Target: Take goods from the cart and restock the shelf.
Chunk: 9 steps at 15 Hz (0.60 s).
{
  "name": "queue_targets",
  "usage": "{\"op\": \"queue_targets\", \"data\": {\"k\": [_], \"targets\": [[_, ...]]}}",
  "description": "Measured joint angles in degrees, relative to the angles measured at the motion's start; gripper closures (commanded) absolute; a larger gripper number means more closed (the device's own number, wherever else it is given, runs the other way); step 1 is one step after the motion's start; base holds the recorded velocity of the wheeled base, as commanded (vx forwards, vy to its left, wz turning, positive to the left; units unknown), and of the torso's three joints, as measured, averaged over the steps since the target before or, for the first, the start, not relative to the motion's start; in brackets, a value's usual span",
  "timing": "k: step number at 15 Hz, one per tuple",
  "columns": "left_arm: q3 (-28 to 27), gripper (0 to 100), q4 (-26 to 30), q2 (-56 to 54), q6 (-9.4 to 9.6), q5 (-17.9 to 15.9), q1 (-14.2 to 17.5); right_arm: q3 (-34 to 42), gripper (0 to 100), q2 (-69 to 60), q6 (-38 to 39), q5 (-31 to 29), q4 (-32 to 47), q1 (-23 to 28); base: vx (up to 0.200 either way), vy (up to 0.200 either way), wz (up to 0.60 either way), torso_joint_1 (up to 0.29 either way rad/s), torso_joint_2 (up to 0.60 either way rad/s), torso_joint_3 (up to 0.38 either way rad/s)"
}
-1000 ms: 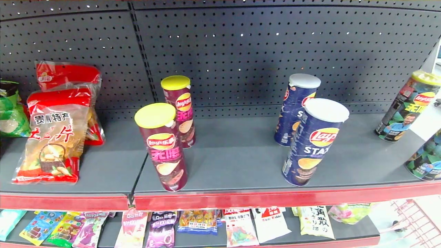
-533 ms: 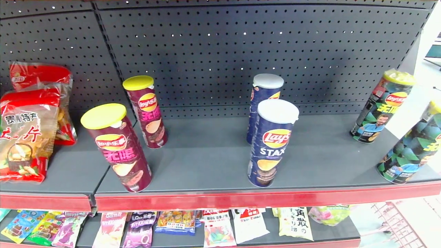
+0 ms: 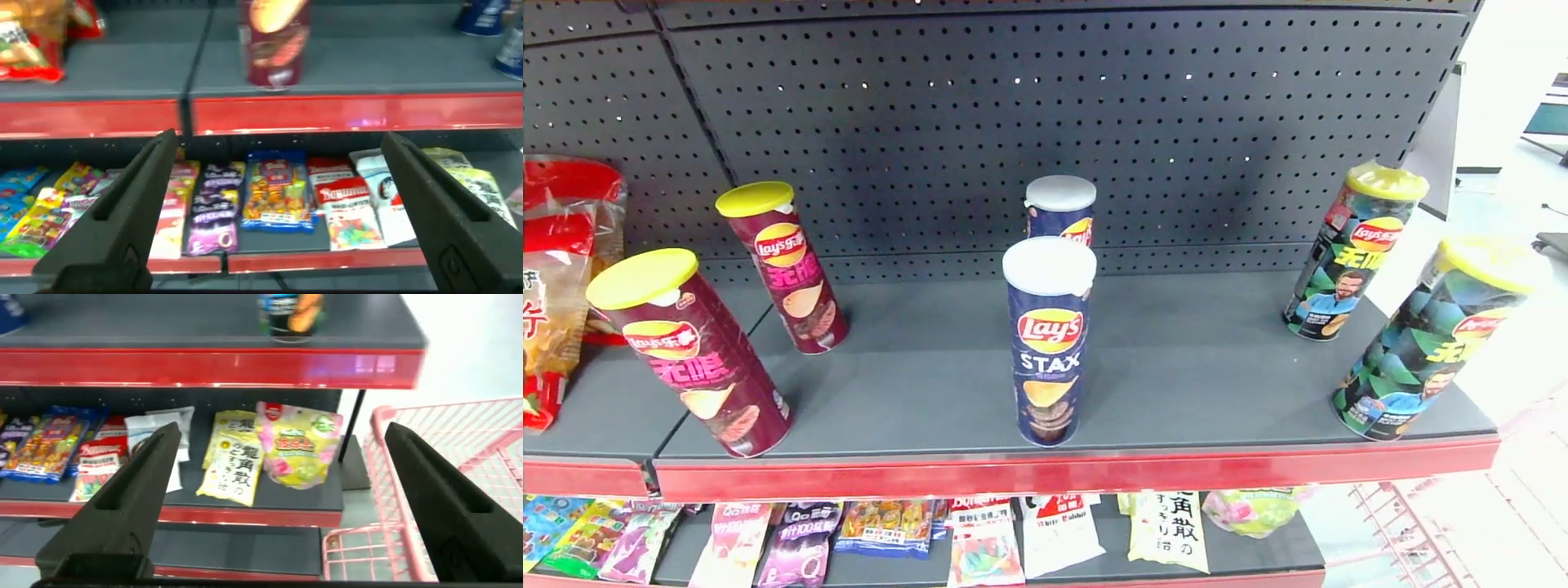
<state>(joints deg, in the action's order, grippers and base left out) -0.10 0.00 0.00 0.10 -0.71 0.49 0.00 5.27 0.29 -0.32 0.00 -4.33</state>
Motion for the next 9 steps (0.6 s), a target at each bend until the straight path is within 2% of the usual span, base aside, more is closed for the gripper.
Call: {"op": "queue_targets", "data": {"k": [4, 5, 9], "targets": [[0.0, 0, 0.0, 0.0, 0.00, 0.0, 0.0, 0.0, 0, 0.0, 0.0, 0.0, 0.0, 0.1, 0.000, 0.000, 0.00, 0.000, 0.00, 0.000], [0.0, 0, 0.0, 0.0, 0.00, 0.0, -0.1, 0.0, 0, 0.0, 0.0, 0.0, 0.0, 0.1, 0.200, 0.000, 0.00, 0.007, 0.00, 0.012], [0.0, 0, 0.0, 0.0, 0.00, 0.0, -0.1, 0.0, 0, 0.0, 0.0, 0.0, 0.1, 0.1, 0.000, 0.000, 0.00, 0.000, 0.00, 0.000]]}}
